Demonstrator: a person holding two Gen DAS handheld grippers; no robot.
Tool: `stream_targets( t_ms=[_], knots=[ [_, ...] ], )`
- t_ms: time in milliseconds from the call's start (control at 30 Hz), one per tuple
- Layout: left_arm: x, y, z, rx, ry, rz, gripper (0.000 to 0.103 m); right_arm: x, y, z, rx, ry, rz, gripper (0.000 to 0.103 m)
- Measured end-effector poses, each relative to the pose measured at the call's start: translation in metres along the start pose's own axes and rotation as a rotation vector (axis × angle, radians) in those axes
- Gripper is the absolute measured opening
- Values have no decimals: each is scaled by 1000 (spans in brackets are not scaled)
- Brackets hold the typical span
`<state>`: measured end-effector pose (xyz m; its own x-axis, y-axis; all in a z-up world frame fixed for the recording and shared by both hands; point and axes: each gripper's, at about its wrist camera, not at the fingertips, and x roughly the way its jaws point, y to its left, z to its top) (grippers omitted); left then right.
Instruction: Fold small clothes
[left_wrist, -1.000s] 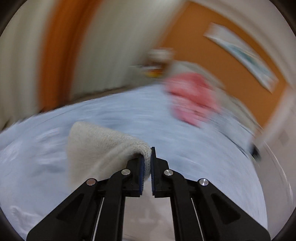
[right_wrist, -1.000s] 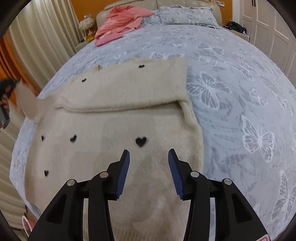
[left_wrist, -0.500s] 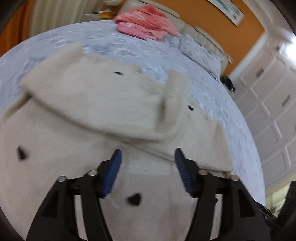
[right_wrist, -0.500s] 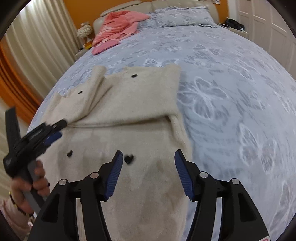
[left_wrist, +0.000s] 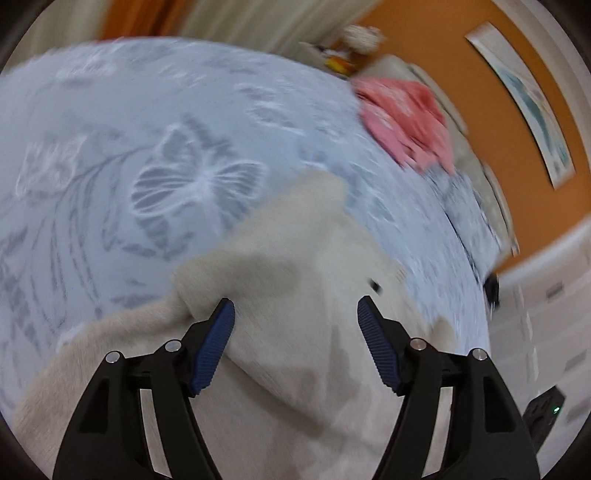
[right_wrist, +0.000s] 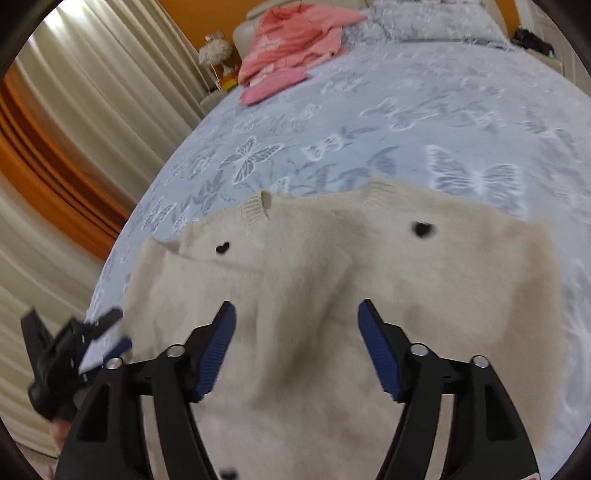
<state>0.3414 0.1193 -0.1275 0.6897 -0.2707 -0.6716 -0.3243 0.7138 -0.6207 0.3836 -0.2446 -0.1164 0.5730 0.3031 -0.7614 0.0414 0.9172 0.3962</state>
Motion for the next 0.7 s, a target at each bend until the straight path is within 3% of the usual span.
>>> stream_targets(
  t_ms=[67,100,133,167,233,267,333,367,433,500,567,700],
  knots=[
    [1,11,1,-41,-31,3,66,22,4,8,12,21,-19,68],
    [1,13,-2,-39,-59,14,63,32,5,12,22,35,3,33],
    [0,14,-3,-32,-73,23,60,34,7,17,38,46,35,11],
    [-2,13,-5,-19,-87,30,60,23,7,19,69,6,76,11],
    [-3,11,-7,16,-106,38,60,-26,4,16,83,-158,171,10],
    [-2,12,-8,32,-109,37,60,-56,-4,9,89,-237,174,10],
    [2,16,-9,66,-106,27,60,-86,-34,-12,129,-299,147,10],
    [4,17,-11,97,-103,16,60,-88,-52,-23,150,-289,115,10],
    [7,13,-17,145,-104,21,60,-58,-96,-46,214,-157,12,10],
    [9,6,-24,197,-102,37,60,-28,-122,-68,268,-25,-5,10],
    [6,4,-26,202,-98,33,60,-45,-114,-71,244,-81,11,13],
    [-8,17,-18,115,-98,-43,61,-76,-103,-72,236,-203,26,12]
  ],
)
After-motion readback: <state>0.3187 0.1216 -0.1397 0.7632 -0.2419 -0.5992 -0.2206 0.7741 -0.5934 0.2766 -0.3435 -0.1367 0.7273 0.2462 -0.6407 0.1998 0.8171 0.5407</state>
